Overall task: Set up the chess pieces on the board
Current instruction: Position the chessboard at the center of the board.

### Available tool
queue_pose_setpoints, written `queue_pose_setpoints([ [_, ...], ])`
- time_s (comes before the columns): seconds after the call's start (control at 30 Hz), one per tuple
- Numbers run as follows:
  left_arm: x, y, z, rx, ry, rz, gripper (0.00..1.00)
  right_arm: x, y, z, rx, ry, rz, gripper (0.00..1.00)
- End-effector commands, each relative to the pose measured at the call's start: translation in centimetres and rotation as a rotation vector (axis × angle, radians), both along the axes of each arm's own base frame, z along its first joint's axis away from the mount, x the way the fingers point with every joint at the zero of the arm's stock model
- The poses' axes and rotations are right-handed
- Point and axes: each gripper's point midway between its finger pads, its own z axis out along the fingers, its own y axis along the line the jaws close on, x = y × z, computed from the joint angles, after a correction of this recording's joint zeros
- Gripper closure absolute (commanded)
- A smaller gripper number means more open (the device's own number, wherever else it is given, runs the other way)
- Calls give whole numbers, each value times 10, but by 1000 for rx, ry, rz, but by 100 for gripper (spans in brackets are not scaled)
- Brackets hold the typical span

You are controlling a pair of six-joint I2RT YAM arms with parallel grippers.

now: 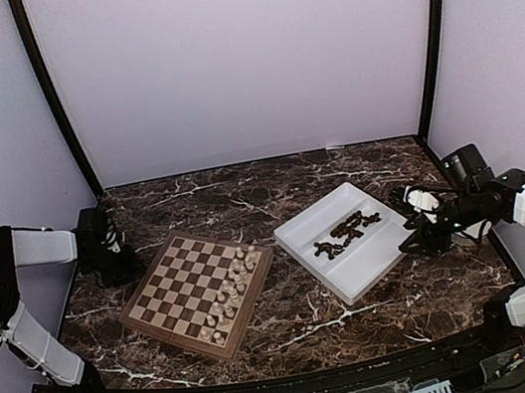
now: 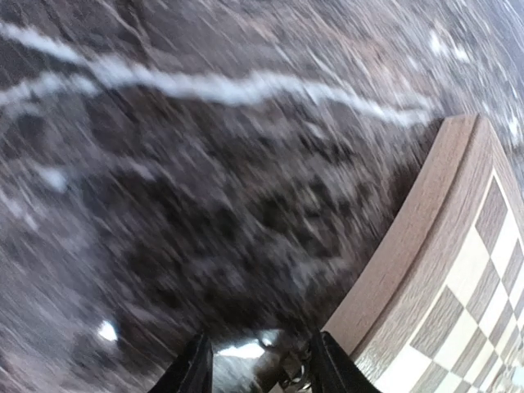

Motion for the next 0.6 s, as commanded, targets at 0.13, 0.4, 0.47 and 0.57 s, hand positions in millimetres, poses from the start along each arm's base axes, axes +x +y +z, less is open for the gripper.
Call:
queue_pose_setpoints([
  [0.13, -76, -48, -15, -78, 149, -62, 56, 4, 4, 3, 7, -12, 9, 39],
  [0.4, -107, -69, -4, -89, 155, -88, 53, 3, 5, 3, 6, -3, 11, 39],
  [0.47, -116, -72, -2, -91, 164, -86, 53, 3, 5, 3, 5, -4, 11, 39],
  [0.57, -132, -72, -3, -88, 180, -80, 52, 2, 4, 3, 4, -2, 11, 39],
])
